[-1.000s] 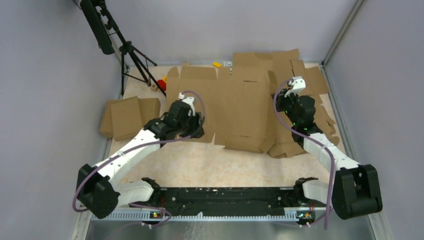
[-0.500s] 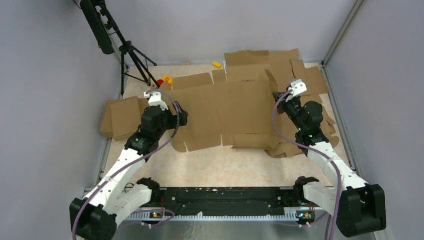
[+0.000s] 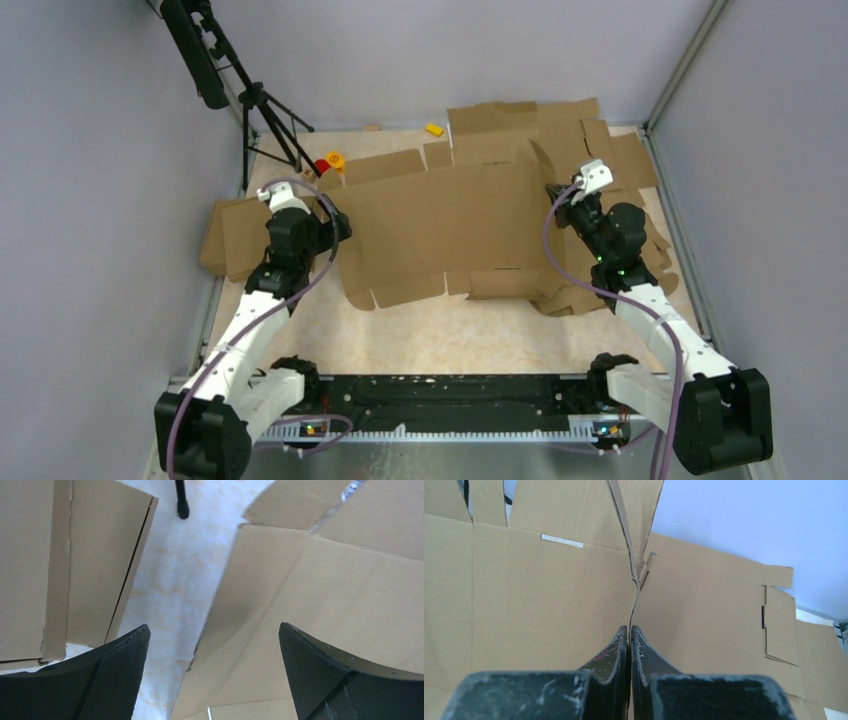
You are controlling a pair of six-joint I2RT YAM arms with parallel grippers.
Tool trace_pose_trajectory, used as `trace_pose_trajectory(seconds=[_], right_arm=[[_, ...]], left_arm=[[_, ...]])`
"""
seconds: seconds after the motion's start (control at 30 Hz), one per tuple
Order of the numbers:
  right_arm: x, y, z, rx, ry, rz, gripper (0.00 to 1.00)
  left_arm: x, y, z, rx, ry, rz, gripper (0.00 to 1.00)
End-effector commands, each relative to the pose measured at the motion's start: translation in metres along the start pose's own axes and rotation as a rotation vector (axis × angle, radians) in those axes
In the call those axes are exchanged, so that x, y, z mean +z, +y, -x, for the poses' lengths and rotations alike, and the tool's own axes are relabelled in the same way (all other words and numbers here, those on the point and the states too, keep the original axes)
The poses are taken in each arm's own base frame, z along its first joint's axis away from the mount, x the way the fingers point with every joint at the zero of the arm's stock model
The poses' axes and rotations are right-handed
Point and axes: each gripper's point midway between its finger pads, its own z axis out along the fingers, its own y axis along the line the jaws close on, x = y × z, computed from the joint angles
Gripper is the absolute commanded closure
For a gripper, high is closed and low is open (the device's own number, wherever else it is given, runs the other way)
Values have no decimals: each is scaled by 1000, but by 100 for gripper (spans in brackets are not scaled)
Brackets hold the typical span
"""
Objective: Fold the paper box
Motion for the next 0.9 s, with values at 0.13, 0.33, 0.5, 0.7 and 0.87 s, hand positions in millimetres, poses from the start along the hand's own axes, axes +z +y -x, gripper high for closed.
trace_pose_trajectory(seconds=[0.13,0.33,0.5,0.7,0.87], right_arm=[[4,6,12,-8,-50,33,100],[5,10,13,10,-51,51,100],[5,11,12,30,-49,55,100],[5,13,15,60,-73,59,100],[8,18,17,106,-87,80,100]], left_arm=[[13,-28,-16,-162,82,-250,2],[7,-49,-25,-157,113,-429,26],[-16,-80,-21,-134,111,-644,50],[-34,-93,-14,-110,127,-715,73],[-52,-103,5,-110,79,-759,78]])
